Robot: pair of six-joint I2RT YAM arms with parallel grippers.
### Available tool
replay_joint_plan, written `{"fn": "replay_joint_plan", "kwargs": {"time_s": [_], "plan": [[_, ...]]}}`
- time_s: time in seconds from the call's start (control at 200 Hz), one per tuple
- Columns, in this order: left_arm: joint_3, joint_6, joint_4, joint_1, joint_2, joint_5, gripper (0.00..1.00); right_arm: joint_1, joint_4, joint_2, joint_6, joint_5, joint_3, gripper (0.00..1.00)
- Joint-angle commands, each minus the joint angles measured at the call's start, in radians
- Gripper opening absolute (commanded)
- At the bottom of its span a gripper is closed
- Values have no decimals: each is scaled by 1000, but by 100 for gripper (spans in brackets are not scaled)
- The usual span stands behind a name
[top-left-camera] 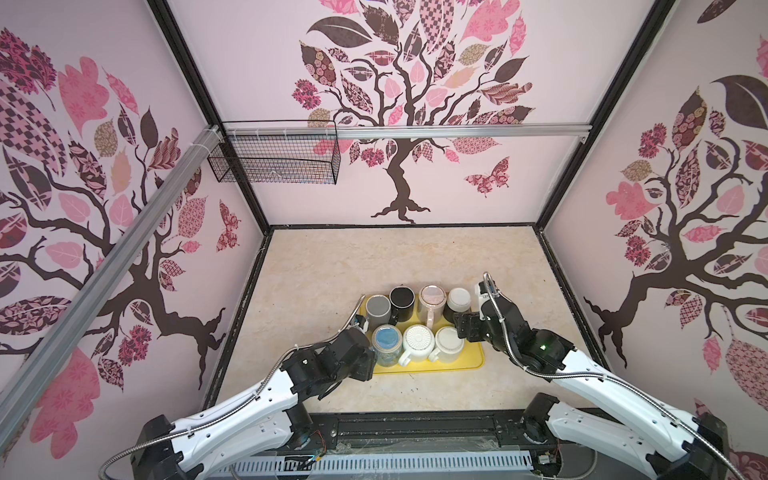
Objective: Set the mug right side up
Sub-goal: 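Move the left gripper over the blue butterfly mug while the right gripper approaches the tray, then lower the left gripper and close it on the blue mug's handle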
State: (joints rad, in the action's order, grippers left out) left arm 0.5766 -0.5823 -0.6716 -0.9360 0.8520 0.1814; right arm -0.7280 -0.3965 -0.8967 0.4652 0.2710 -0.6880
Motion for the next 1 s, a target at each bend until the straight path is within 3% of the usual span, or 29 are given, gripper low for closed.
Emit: {"fn": "replay_joint_plan", "kwargs": {"time_s": [0.0, 0.22, 0.5, 0.88, 0.995], "plan": [[-29, -8, 66, -4, 19, -23, 65, -6, 15, 14, 5, -6, 9, 84], [-35, -3, 88, -6, 42, -38, 61, -6, 24, 27, 19, -27, 31, 84], [-71, -39, 128, -31, 58, -84, 46, -6, 28, 48, 31, -43, 49, 83], [12, 26, 30, -38, 123, 68, 53, -6, 38, 54, 36, -49, 61, 82], [27, 45, 38, -38, 173, 55, 53, -6, 38, 60, 39, -47, 66, 82]]}}
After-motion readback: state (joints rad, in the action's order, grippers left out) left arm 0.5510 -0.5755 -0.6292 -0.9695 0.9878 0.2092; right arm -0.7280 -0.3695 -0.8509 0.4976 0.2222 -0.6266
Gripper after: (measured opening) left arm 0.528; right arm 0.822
